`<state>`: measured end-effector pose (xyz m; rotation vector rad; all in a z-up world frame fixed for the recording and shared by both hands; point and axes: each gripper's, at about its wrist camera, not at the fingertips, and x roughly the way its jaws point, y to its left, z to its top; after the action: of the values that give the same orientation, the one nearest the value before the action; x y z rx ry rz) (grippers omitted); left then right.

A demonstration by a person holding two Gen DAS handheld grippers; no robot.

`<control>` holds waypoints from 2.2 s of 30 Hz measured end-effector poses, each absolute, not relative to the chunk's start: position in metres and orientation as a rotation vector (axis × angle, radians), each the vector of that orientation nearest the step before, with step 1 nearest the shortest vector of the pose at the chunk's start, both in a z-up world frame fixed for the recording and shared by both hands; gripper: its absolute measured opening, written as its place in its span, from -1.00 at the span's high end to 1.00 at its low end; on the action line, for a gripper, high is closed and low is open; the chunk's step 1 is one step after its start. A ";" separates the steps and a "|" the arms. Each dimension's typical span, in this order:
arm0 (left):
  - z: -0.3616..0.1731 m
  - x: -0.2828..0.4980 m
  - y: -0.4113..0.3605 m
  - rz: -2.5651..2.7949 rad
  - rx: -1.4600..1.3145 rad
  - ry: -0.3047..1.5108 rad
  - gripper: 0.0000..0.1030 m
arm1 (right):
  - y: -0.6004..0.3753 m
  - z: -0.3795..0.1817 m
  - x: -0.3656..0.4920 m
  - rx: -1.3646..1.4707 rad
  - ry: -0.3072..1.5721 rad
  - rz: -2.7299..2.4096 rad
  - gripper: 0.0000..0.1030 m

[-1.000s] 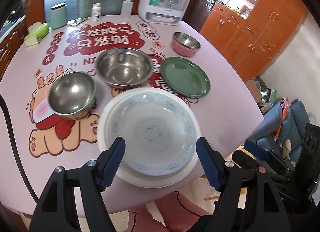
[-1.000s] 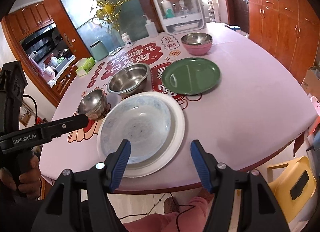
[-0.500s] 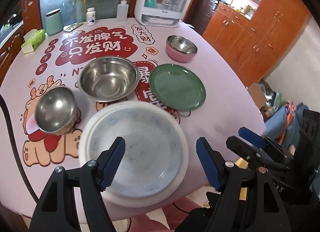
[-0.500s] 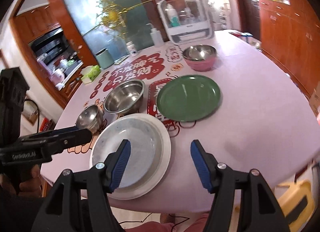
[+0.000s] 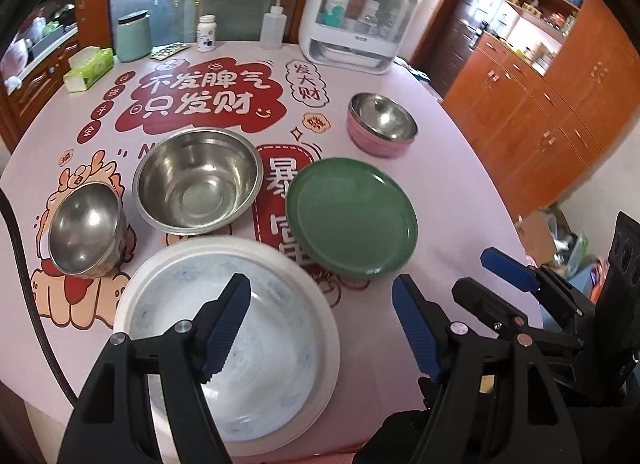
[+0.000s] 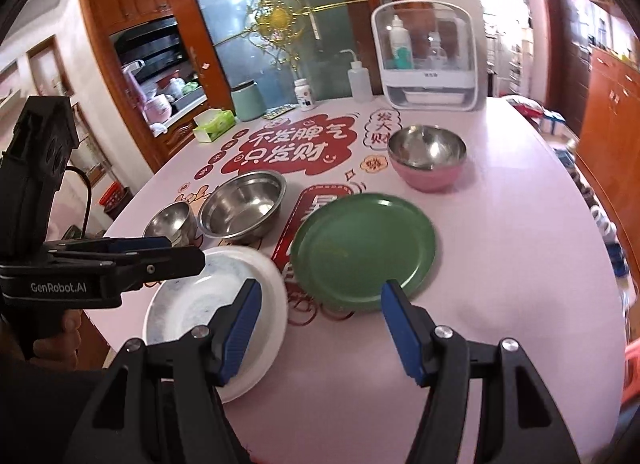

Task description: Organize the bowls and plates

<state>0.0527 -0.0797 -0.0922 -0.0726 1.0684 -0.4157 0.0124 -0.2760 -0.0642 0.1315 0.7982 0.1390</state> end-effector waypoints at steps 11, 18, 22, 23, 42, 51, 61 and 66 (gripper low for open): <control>-0.110 0.062 -0.105 -0.295 -0.121 1.095 -0.40 | -0.305 -0.079 0.032 0.094 0.852 0.241 -0.21; -0.120 0.086 -0.118 -0.256 -0.124 1.132 -0.40 | -0.330 -0.089 0.054 0.113 0.883 0.246 -0.21; -0.127 0.101 -0.122 -0.244 -0.120 1.160 -0.40 | -0.338 -0.099 0.068 0.128 0.911 0.244 -0.21; -0.130 0.105 -0.123 -0.243 -0.120 1.169 -0.40 | -0.339 -0.101 0.071 0.132 0.919 0.245 -0.21; -0.184 0.156 -0.137 -0.209 -0.133 1.325 -0.40 | -0.376 -0.148 0.106 0.304 1.060 0.231 -0.21; -0.202 0.170 -0.139 -0.210 -0.138 1.372 -0.04 | -0.383 -0.162 0.113 0.363 1.083 0.240 0.00; -0.214 0.182 -0.143 -0.202 -0.119 1.401 0.17 | -0.385 -0.171 0.117 0.384 1.108 0.241 0.34; -0.219 0.188 -0.143 -0.193 -0.125 1.410 0.27 | -0.384 -0.174 0.120 0.386 1.121 0.248 0.53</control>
<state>0.1878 -0.1430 -0.2191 -0.1255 1.4103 -0.1928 0.1202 -0.3843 -0.1742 0.3861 1.1211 0.2479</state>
